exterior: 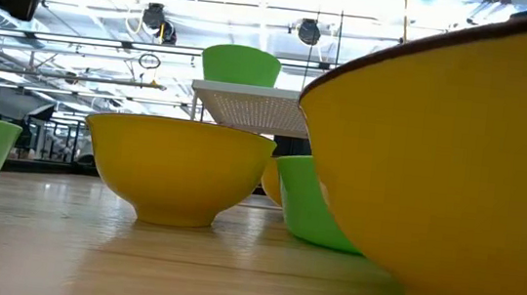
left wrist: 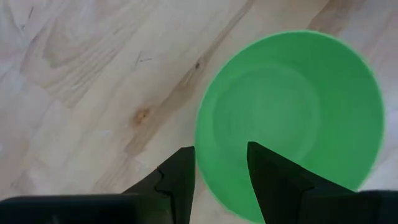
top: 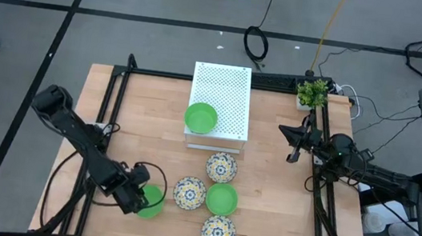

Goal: Pick & Place Mini bowls
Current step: Stack the bottom green bowl on the shelf

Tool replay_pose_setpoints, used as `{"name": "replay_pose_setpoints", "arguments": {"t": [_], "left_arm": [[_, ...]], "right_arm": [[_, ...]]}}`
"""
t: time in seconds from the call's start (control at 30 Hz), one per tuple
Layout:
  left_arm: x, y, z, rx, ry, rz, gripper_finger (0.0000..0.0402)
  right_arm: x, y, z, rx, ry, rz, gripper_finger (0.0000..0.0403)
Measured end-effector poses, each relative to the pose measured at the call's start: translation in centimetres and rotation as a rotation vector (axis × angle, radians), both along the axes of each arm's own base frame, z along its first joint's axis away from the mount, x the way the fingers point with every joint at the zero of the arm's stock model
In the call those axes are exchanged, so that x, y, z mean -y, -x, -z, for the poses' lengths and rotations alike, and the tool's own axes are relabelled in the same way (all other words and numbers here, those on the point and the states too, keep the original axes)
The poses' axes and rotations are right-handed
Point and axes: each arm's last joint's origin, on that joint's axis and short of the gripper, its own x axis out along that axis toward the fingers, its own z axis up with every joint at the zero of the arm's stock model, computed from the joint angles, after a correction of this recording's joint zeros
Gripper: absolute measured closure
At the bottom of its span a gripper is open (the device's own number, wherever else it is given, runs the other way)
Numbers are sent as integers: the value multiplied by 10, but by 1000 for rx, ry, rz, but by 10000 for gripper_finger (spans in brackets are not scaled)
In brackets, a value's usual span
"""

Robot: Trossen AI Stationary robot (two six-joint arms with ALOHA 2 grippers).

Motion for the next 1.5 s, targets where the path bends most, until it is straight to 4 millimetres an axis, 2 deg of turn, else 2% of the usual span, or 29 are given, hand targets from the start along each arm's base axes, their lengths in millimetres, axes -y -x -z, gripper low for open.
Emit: {"name": "replay_pose_setpoints", "arguments": {"t": [0.4,0.8,1.5], "left_arm": [[7,-5,27,-133,-13,4,254],[9,-10,42,-172,-31,-47,254],[11,-13,45,-157,-28,-46,254]], "right_arm": [[0,0,0,0,0,-1,403],[0,0,0,0,0,0,403],[0,0,0,0,0,0,403]]}}
